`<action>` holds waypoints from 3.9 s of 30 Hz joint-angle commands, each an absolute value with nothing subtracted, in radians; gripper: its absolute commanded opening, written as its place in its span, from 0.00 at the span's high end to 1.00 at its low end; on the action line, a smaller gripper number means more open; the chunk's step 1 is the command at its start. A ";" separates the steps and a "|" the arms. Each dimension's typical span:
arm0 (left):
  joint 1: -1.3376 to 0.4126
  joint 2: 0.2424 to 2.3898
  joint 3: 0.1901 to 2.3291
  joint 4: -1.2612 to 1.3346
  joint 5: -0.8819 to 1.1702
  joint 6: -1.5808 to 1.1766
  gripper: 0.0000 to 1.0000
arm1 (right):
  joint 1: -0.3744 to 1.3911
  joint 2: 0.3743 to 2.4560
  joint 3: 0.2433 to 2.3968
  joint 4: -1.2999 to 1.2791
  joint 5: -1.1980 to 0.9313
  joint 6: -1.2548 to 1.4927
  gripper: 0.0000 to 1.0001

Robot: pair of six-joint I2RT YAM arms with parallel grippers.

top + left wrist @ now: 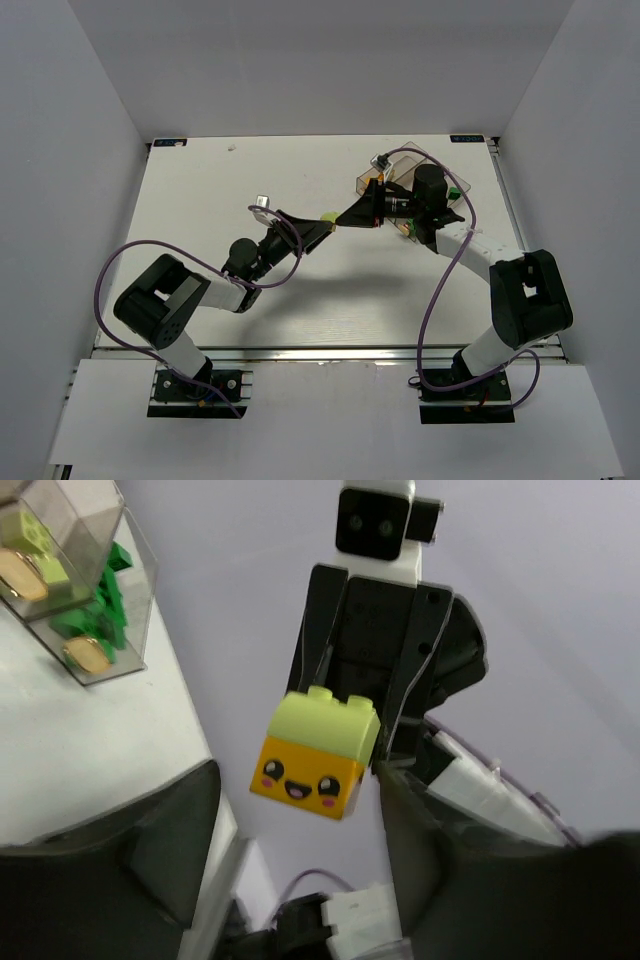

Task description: Sort the legos into containers by color

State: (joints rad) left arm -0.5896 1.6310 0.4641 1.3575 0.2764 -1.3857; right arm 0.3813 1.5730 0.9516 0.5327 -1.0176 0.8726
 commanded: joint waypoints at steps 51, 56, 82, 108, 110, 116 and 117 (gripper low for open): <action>-0.574 1.608 0.526 1.816 0.388 -1.384 0.41 | 0.365 1.611 0.925 0.782 -1.062 1.134 1.00; -0.574 1.612 0.546 1.816 0.397 -1.384 0.52 | 0.364 1.606 0.916 0.790 -1.066 1.144 1.00; -0.574 1.594 0.525 1.816 0.442 -1.407 0.76 | 0.239 1.670 0.973 0.850 -1.046 1.174 1.00; -0.574 1.594 0.480 1.637 0.457 -1.356 0.78 | 0.087 1.821 1.516 -0.414 -0.460 -0.380 1.00; -0.574 1.598 0.492 1.626 0.460 -1.355 0.78 | 0.084 1.839 1.517 -0.416 -0.439 -0.416 1.00; -0.574 1.618 0.514 1.603 0.468 -1.351 0.78 | 0.081 1.900 1.543 -0.436 -0.397 -0.451 1.00; -0.574 1.618 0.515 1.601 0.469 -1.351 0.78 | 0.081 1.907 1.548 -0.437 -0.394 -0.453 1.00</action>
State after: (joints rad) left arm -0.5751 1.6337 0.4850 1.3319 0.4507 -1.3712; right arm 0.0853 1.8881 1.4906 -0.4206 -0.4324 -0.3912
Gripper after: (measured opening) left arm 0.477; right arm 0.428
